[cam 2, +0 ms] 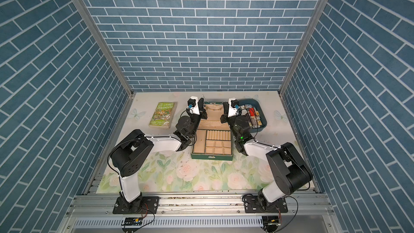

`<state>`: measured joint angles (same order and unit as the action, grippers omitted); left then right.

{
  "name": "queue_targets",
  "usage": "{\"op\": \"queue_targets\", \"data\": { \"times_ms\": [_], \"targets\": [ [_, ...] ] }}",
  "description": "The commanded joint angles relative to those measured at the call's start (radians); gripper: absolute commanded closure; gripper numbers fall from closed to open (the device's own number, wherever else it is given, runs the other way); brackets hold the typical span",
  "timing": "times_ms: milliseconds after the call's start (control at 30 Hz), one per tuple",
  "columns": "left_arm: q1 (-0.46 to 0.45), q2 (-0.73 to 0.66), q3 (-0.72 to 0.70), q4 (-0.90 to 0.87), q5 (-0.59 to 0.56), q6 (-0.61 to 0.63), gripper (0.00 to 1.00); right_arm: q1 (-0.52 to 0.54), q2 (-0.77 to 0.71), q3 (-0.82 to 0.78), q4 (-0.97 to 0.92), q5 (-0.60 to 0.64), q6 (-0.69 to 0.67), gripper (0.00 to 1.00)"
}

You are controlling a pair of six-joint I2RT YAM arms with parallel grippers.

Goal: Put jewelry chain into jewelry box
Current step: Hang the necklace on the jewelry box clasp.

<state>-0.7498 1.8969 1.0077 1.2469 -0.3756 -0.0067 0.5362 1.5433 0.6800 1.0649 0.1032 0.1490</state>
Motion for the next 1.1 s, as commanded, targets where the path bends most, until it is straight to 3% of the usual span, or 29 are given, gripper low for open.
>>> {"op": "queue_targets", "data": {
  "times_ms": [0, 1067],
  "targets": [
    [0.01, 0.009, 0.028, 0.033, 0.014, 0.011, 1.0, -0.007, 0.02, 0.035, 0.048, -0.02, -0.016, 1.0],
    [0.028, 0.033, 0.054, 0.057, 0.041, 0.008, 1.0, -0.03, 0.047, 0.049, 0.092, -0.049, 0.006, 1.0]
  ]
}}
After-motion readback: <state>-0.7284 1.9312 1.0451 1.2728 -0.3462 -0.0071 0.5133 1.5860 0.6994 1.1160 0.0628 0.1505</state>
